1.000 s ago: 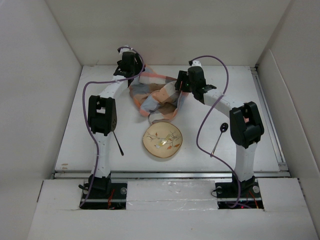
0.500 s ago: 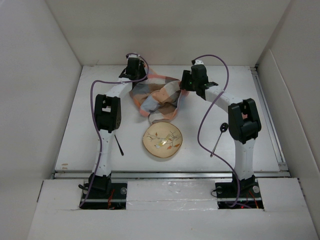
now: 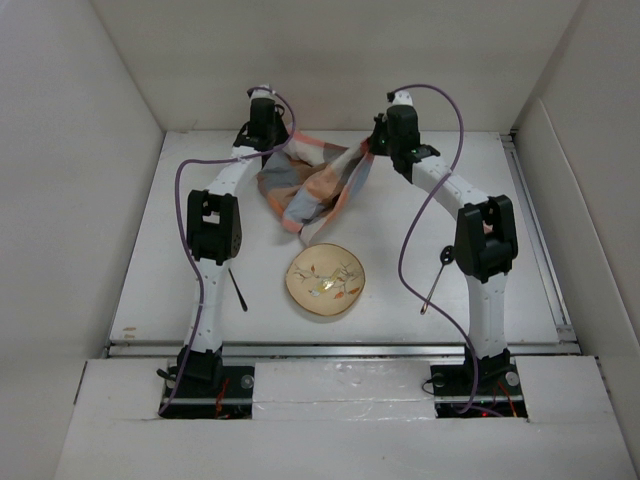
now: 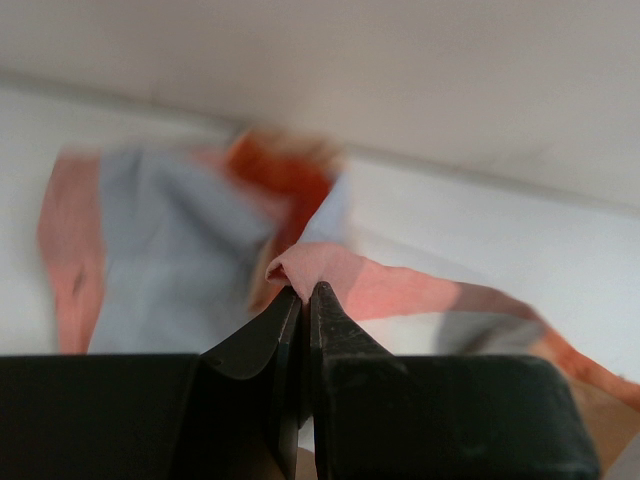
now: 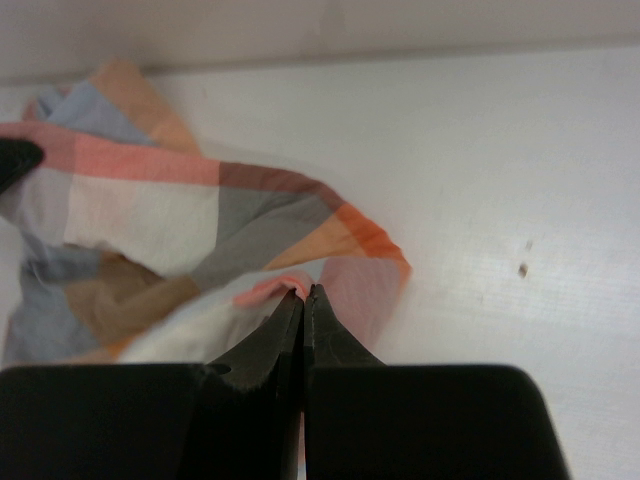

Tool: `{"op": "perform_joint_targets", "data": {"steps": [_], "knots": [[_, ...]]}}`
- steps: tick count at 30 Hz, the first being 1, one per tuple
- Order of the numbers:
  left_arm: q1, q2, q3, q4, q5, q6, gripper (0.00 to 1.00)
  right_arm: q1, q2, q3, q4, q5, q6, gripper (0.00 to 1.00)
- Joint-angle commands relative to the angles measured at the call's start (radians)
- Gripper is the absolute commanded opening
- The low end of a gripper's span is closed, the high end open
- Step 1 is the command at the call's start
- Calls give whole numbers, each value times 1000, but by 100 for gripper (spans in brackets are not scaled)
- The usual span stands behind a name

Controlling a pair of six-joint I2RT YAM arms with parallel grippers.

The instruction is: Set the dinner table for one person

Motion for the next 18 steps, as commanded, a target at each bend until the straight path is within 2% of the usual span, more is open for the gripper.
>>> {"op": "perform_joint_targets", "data": {"steps": [1,4,5,8,10,11,12,14,15,16,17,18], "knots": [[67,-114,204,79,17,-24,0,-60,-6,242,87,21,-36,0],[139,-123,310,117,126,-125,0,-103,31,425,70,-52,-61,0],[156,-135,315,140,172,-152,0,-112,47,533,70,-65,-67,0],[214,-210,268,259,267,-242,0,-150,58,682,99,-180,-120,0],[240,-299,175,354,310,-268,0,-162,5,654,122,-256,-180,0],[240,-299,174,355,322,-268,0,-179,5,654,127,-257,-180,0],[249,-350,132,396,327,-265,0,-179,-53,557,135,-279,-195,0],[249,-410,-51,466,358,-258,0,-204,-139,380,199,-306,-202,0],[249,-465,-123,527,368,-261,0,-204,-188,150,233,-315,-202,0],[249,-492,-275,574,376,-262,0,-213,-287,34,273,-319,-199,0],[249,-520,-353,614,405,-267,0,-213,-332,-81,346,-323,-197,0],[249,-577,-508,740,445,-280,0,-213,-407,-292,410,-335,-185,0]]}}
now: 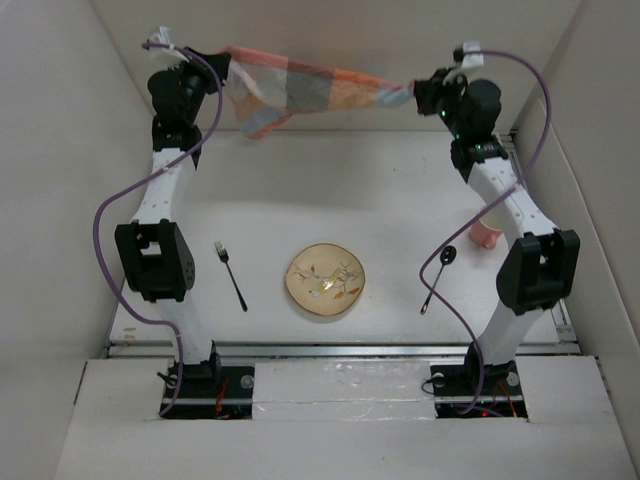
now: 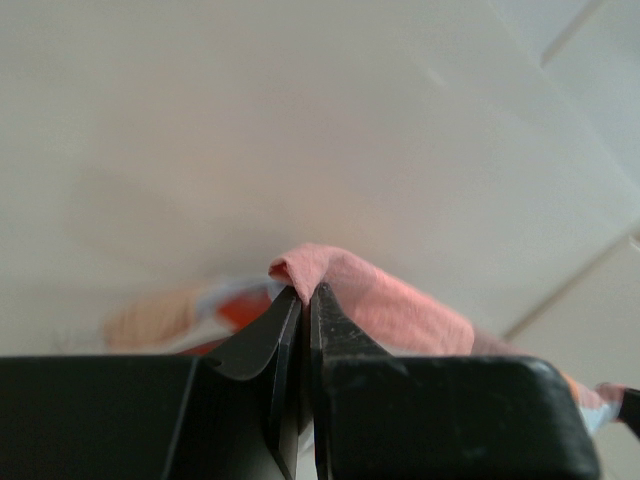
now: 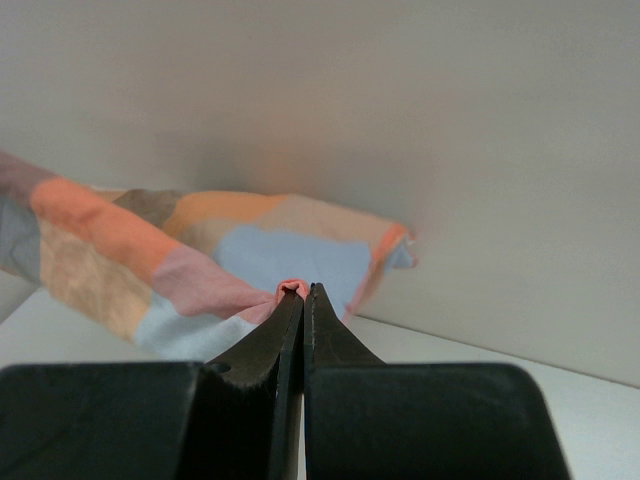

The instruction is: Set the dinner table for one person

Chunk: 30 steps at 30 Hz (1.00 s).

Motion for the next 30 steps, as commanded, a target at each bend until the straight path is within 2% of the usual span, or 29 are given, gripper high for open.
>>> {"op": "perform_joint_targets", "data": {"steps": [1,3,4,6,7,8,10,11,13,14,17,18,24,25,27,28,29,30], "knots": [[-5,-75,-344,278,101,-32,0,-24,-139,-428,195,-48,-23,0],[-5,-125,-506,394,118,-90,0,-33,-171,-588,267,-69,4,0],[-5,-135,-679,449,122,-107,0,-33,-181,-710,278,-79,23,0],[-5,-190,-835,548,96,-139,0,-44,-193,-820,346,-102,75,0],[-5,-204,-975,580,84,-148,2,-44,-199,-863,361,-114,90,0],[-5,-245,-1036,603,51,-154,15,-44,-207,-921,366,-111,95,1],[-5,-285,-1189,640,12,-183,33,-44,-225,-958,340,-77,81,4],[-5,-306,-1231,649,-31,-205,53,-35,-251,-976,312,-71,80,18],[-15,-368,-1329,689,-48,-266,58,-26,-286,-995,295,-21,90,31],[-15,-392,-1354,689,-87,-284,58,-26,-306,-998,256,-5,98,41],[-64,-541,-1340,472,-222,-246,57,3,-406,-1038,211,61,107,58],[-79,-563,-1319,297,-258,-237,56,3,-456,-1041,174,90,121,59],[-197,-638,-1239,-58,-413,-197,56,60,-630,-1059,-27,328,170,61],[-197,-638,-1233,-100,-415,-197,56,60,-651,-1075,-38,341,179,61],[-197,-644,-1257,-137,-412,-206,57,71,-710,-1101,-42,331,217,44],[-197,-647,-1288,-142,-405,-206,57,71,-724,-1116,-38,299,225,31],[-197,-652,-1296,-156,-402,-217,59,71,-727,-1143,-27,271,231,0],[-197,-653,-1306,-183,-399,-223,63,71,-724,-1148,-44,259,241,0]]}}
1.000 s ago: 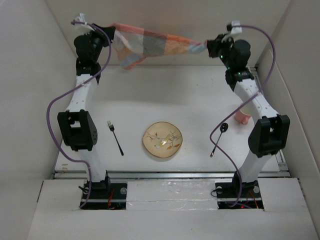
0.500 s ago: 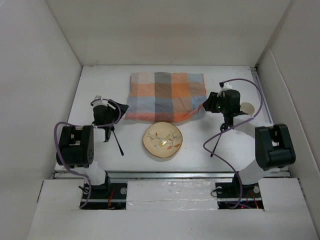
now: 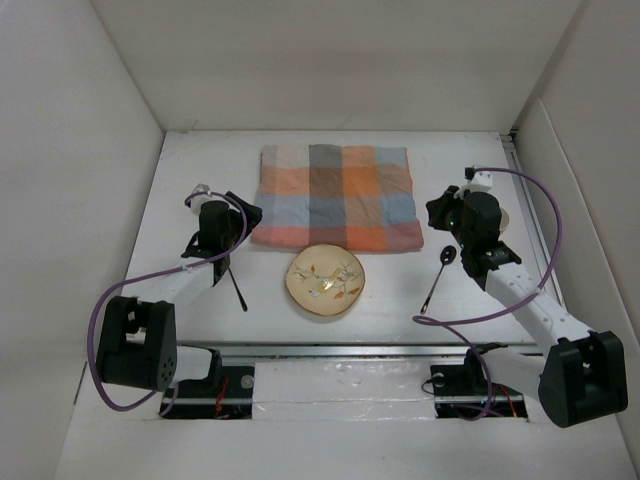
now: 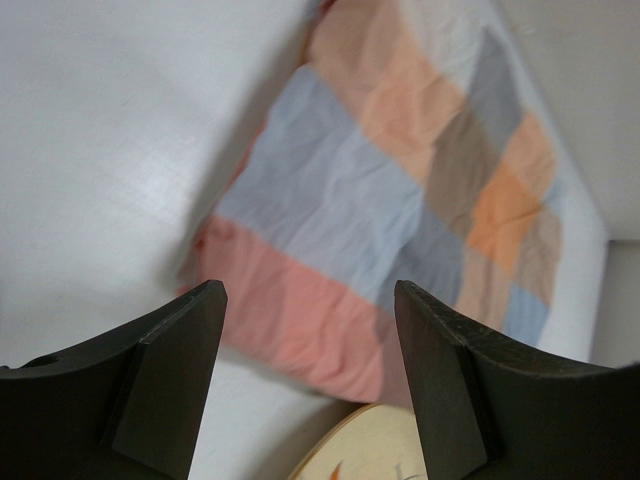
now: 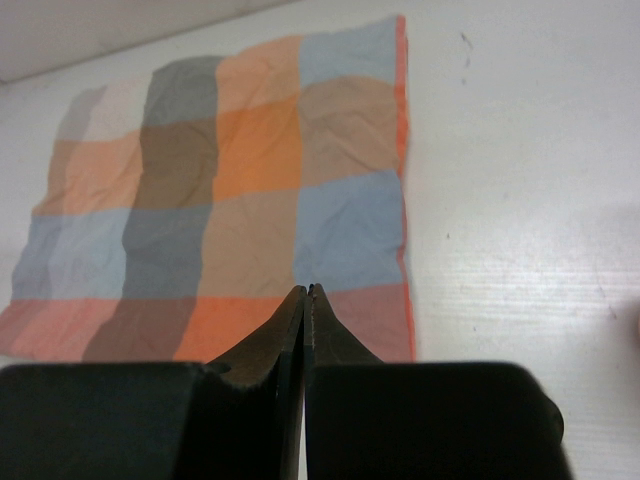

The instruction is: Set the dinner table for one person

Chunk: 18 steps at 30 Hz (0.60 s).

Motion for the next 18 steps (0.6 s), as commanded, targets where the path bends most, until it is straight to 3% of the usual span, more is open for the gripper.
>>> {"op": "perform_joint_targets", "data": {"steps": [1,4,7,8,9,18], "knots": [[4,-19,-49,-145,-27,-5,66,9,-4,-39,-67,-5,46,0],[4,-20,-86,-141,-23,-23,70,9,15,-55,-124,6,58,0],[4,20,-82,-108,5,-44,71,9,-1,-112,-81,1,72,14],[4,46,-83,-111,14,-51,68,9,-10,-127,-64,-11,75,26],[4,56,-83,-107,14,-51,68,9,-13,-132,-64,-11,77,29],[-5,181,-51,11,5,-143,55,9,14,-169,-19,-14,115,48]]}}
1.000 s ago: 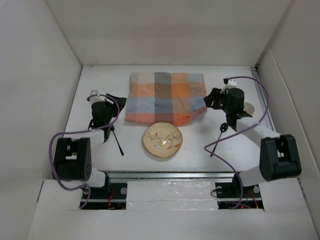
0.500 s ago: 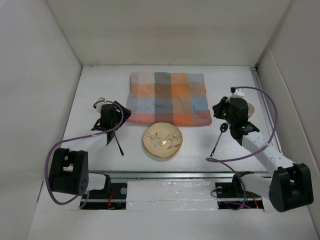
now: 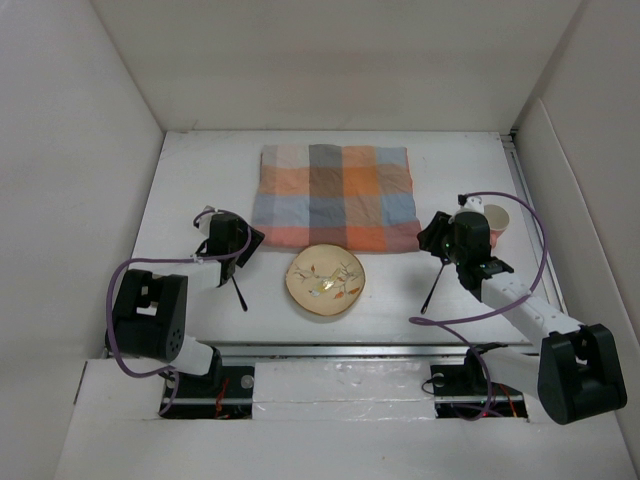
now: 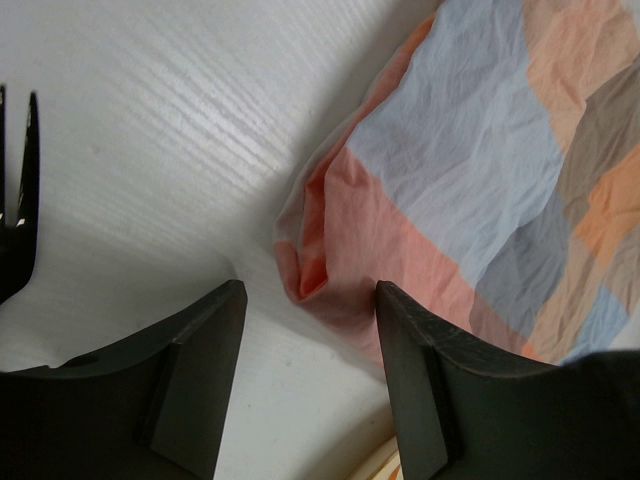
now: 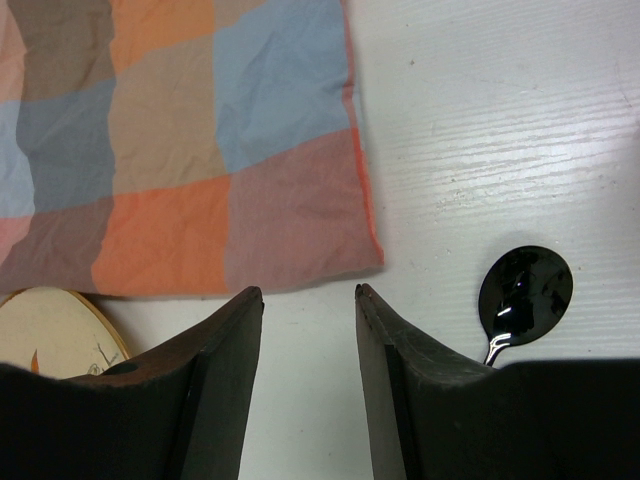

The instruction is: Set the dinner table for one person

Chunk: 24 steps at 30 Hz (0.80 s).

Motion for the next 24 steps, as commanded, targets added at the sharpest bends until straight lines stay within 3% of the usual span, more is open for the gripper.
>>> {"op": "perform_joint_targets", "data": {"steps": [1,3,4,5,7,18,24], "knots": [[-14,54,63,58,-13,-44,51,9,20,-2,63,-5,35,51],[-14,92,86,75,-15,-53,40,9,55,1,71,-7,59,53],[-14,103,100,87,-6,-53,28,9,69,1,83,-11,70,54],[-14,126,105,92,3,-57,10,9,104,8,86,-13,82,56],[-14,141,117,95,13,-63,0,0,139,21,101,-36,116,56],[-25,34,39,158,-27,-70,0,-29,360,48,259,-140,314,59],[-25,-1,22,168,-27,-67,0,-29,425,56,316,-94,453,58]]}}
